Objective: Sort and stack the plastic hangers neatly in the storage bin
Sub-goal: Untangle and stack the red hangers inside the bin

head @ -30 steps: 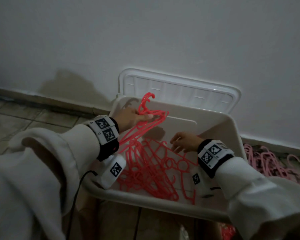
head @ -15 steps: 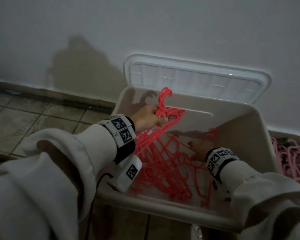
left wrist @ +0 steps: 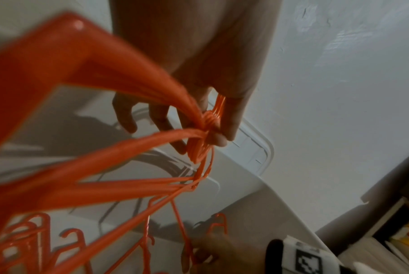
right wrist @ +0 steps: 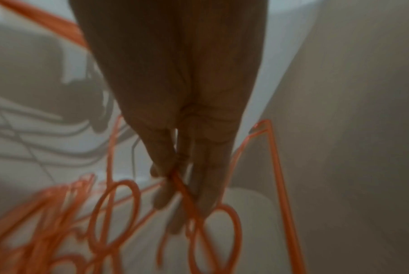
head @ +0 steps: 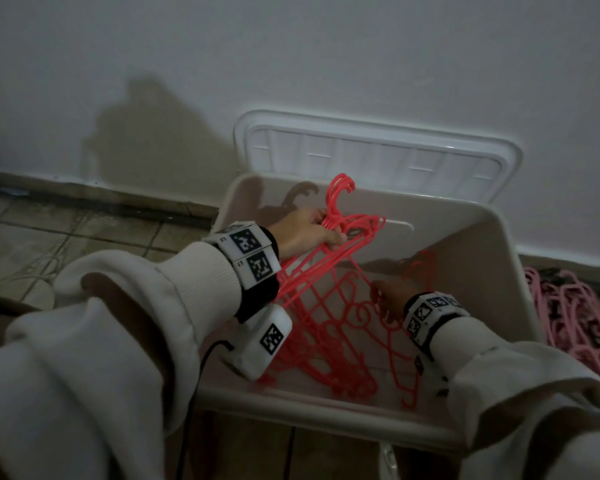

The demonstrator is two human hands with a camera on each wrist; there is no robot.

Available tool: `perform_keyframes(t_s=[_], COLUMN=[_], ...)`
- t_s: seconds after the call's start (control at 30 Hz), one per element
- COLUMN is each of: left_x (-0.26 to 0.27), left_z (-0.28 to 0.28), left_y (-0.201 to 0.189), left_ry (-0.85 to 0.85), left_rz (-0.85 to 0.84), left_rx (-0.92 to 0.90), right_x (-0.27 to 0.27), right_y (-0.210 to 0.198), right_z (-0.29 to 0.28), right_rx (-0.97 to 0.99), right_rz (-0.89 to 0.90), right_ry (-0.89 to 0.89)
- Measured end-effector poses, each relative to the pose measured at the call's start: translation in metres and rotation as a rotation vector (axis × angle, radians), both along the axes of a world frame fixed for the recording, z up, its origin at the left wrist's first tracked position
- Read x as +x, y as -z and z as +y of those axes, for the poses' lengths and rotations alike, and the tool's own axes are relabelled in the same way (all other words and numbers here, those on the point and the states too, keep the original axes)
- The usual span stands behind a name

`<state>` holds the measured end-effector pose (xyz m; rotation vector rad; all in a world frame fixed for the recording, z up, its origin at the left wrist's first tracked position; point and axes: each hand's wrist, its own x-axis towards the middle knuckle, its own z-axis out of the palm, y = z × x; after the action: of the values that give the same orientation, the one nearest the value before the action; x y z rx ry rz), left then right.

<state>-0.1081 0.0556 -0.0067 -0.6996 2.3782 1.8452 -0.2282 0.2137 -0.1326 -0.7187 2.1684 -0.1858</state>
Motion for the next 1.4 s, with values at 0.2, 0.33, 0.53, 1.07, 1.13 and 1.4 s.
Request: perform_keyframes(t_s=[0.2, 0.33, 0.53, 1.07, 1.13, 1.4], left_x=[0.0, 0.005, 0.017, 0.024, 0.026, 0.039], left_z=[0.004, 0.002, -0.008, -0.013, -0.016, 0.003], left_y=[-0.017, -0.029, -0.052, -0.053, -0.051, -0.047], left_ry=[-0.047, -0.091, -0.202, -0.17, -0.14, 0.136], left_rz=[0.076, 0.134, 0.22, 0.099, 0.082, -0.033], left_rx=[0.015, 0.053, -0.025, 0.329, 0.341, 0.002], right_x=[-0.006, 0.001, 0.006, 0.033, 0.043, 0.066], right_y=[-0.035, -0.061, -0.105, -0.16, -0.158, -0.146], right_z=[-0.002, 0.005, 0.021, 0.03, 0.024, -0.003], right_rx=[-0.146, -0.194, -0.321, -0.224, -0.1, -0.056], right_rz=[-0.007, 0.011, -0.17, 0.673, 0.736, 0.82], right_ry=[0.08, 0.061, 0.167, -0.594, -0.803, -1.075])
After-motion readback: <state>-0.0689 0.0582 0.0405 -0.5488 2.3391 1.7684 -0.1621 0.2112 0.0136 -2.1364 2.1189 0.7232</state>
